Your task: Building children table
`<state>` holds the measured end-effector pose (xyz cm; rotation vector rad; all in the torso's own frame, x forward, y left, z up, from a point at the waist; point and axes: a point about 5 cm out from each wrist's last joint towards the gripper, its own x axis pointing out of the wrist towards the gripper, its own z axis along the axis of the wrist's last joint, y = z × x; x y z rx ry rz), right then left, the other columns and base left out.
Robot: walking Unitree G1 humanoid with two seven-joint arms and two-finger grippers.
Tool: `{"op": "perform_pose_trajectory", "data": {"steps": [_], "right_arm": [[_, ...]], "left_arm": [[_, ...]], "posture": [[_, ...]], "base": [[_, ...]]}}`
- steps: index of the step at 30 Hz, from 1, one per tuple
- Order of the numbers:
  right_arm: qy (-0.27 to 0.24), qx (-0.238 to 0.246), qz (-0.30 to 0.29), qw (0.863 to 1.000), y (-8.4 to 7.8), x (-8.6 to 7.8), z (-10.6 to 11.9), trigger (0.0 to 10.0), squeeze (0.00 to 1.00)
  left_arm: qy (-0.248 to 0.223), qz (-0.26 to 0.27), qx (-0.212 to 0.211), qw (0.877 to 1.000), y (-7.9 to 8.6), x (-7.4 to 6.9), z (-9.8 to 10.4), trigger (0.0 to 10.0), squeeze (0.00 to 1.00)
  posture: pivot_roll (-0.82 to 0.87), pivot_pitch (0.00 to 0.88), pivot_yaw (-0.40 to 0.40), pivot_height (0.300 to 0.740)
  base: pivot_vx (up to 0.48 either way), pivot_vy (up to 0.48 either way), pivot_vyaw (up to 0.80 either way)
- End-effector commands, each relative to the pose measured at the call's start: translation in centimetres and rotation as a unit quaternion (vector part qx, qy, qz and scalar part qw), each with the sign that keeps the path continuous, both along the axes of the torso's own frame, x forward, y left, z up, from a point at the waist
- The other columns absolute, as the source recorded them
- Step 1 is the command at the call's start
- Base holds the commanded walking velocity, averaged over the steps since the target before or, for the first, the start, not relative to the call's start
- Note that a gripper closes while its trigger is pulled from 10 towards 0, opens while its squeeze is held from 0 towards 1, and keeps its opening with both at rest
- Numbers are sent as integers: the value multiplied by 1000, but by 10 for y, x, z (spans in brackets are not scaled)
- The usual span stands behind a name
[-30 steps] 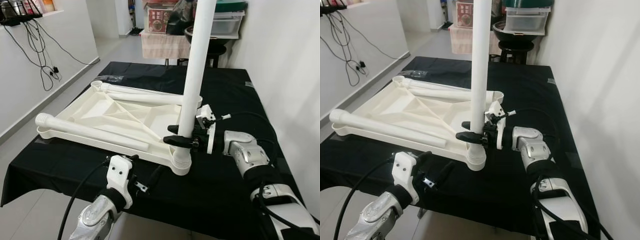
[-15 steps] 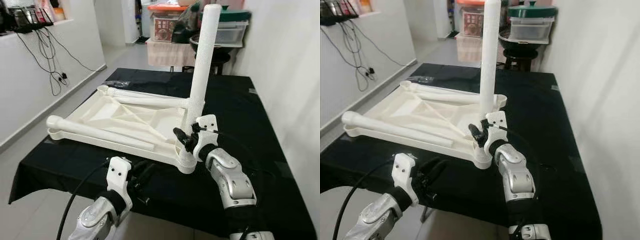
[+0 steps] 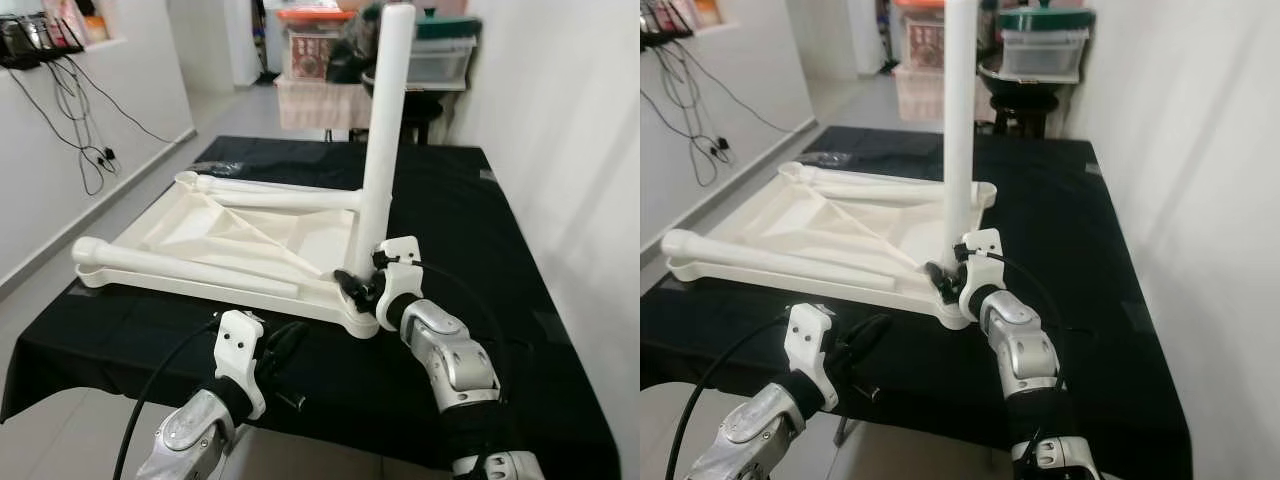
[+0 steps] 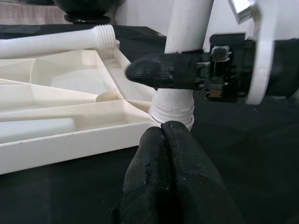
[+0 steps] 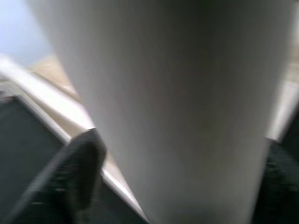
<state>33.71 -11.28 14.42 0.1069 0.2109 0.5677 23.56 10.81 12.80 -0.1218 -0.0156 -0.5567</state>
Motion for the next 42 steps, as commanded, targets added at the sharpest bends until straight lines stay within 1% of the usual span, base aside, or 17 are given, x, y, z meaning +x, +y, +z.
{"op": "perform_pose_trajectory", "data": {"steps": [1, 5, 7, 9, 10, 11, 12, 22, 23, 25, 26, 36, 37, 39, 40, 41, 42], "right_arm": [[-20, 24, 48, 998, 7, 3, 14, 10000, 1000], [-62, 30, 161, 984, 3, 3, 33, 10000, 1000], [-82, -6, 250, 965, -8, 9, 45, 10000, 0], [-82, -6, 250, 965, -8, 9, 45, 10000, 0], [-82, -19, 273, 958, -12, 12, 49, 10000, 0], [-82, -19, 273, 958, -12, 12, 49, 10000, 0], [-78, -25, 305, 949, -15, 13, 51, 10000, 0], [-54, -25, 341, 938, -18, 21, 46, 10000, 0], [-43, -28, 329, 943, -21, 21, 41, 0, 0], [-36, -30, 325, 945, -24, 21, 37, 0, 0], [-30, -36, 313, 949, -30, 19, 32, 0, 0], [0, -59, 257, 965, -47, -1, 3, 0, 0], [22, -79, 181, 980, -42, -4, -10, 0, 0], [22, -79, 181, 980, -42, -4, -10, 0, 0], [43, -87, 79, 992, -31, -12, -24, 0, 0], [43, -87, 79, 992, -31, -12, -24, 0, 0], [52, -96, 1, 994, -26, -14, -30, 0, 0]], "left_arm": [[7, 4, 13, 1000, 3, 1, -3, 10000, 0], [8, 5, 12, 1000, 2, 1, -3, 10000, 0], [7, 6, 12, 1000, 2, 2, -3, 10000, 0], [7, 6, 12, 1000, 2, 2, -3, 10000, 0], [7, 6, 11, 1000, 2, 2, -3, 5647, 0], [7, 6, 11, 1000, 2, 2, -3, 5647, 0], [8, 6, 8, 1000, 2, 2, -3, 0, 0], [10, 6, 4, 1000, 2, 0, -4, 0, 0], [10, 7, 5, 1000, 2, 0, -4, 0, 0], [10, 8, 6, 1000, 2, 0, -4, 0, 0], [9, 11, 7, 1000, 2, 0, -3, 10000, 0], [10, 14, 5, 1000, 2, -1, -4, 10000, 0], [10, 14, 5, 1000, 3, -1, -4, 10000, 0], [10, 14, 5, 1000, 3, -1, -4, 10000, 0], [11, 14, 5, 1000, 4, -1, -4, 10000, 0], [11, 14, 5, 1000, 4, -1, -4, 10000, 0], [12, 14, 6, 1000, 5, -1, -4, 10000, 0]], "posture": [[-5, 0, 0, 740], [-1, 0, -4, 740], [6, 0, -10, 740], [6, 0, -10, 740], [6, 0, -10, 740], [6, 0, -10, 740], [12, 0, -12, 740], [25, 0, -12, 740], [31, 0, -19, 740], [31, 0, -19, 740], [26, 0, -20, 740], [27, 0, -31, 740], [24, 0, -36, 740], [24, 0, -36, 740], [18, 0, -25, 740], [18, 0, -25, 740], [2, 0, -12, 740]], "base": [[0, 0, 0], [0, 0, 0], [0, 0, 0], [0, 0, 0], [0, 0, 0], [0, 0, 0], [0, 0, 0], [0, 0, 0], [0, 0, 0], [0, 0, 0], [0, 0, 0], [0, 0, 0], [0, 0, 0], [0, 0, 0], [0, 0, 0], [0, 0, 0], [0, 0, 0]]}}
